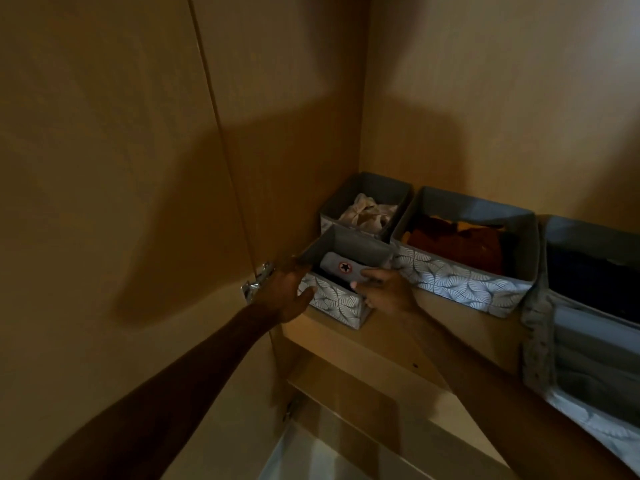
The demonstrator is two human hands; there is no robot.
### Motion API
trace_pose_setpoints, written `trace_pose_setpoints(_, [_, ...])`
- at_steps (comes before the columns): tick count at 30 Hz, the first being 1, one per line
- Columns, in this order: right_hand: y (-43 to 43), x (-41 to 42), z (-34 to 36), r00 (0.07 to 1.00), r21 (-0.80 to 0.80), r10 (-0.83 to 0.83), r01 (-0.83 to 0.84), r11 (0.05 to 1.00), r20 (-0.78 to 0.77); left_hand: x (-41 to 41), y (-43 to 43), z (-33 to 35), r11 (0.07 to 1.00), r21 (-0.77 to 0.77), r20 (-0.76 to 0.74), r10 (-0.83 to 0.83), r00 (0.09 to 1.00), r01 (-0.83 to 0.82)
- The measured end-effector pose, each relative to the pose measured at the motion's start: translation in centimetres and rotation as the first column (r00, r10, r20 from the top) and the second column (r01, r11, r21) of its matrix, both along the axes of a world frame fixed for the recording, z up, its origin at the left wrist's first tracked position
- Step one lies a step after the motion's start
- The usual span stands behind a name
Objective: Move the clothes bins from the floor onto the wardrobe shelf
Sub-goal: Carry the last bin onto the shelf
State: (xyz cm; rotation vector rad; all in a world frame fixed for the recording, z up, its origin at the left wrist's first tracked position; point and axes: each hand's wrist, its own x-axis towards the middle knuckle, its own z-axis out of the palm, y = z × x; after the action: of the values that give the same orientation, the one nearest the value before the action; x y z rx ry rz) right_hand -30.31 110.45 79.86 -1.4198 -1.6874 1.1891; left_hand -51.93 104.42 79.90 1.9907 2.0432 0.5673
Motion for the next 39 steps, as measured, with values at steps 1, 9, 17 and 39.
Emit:
trace_pose_setpoints(1, [-0.1, -0.1, 0.1, 0.999, 0.016, 0.037, -0.038, 0.999, 0.017, -0.2, 0.0, -0.1, 1.0, -0.014, -0.022, 0.011, 1.0, -0.011])
trace_pose_setpoints(9, [0.2, -1.3, -0.2, 0.987, 0.141, 0.145, -0.154, 0.978, 0.072, -2.0, 1.0, -1.9, 0.998, -0.033, -0.008, 0.053, 0.999, -0.054])
trace_pose_setpoints(17, [0.7, -2.7, -0.5, 0.985, 0.19, 0.151, -0.165, 0.968, 0.083, -2.8, 1.0, -1.8, 0.993, -0.052, 0.051, 0.111, 0.993, -0.108])
trace_pose_setpoints(39, [-0.7, -0.8, -2.6, 0.994, 0.184, 0.085, -0.072, 0.98, -0.064, 0.4, -2.1, -2.2, 0.97, 0.086, 0.37, 0.18, 0.911, -0.226])
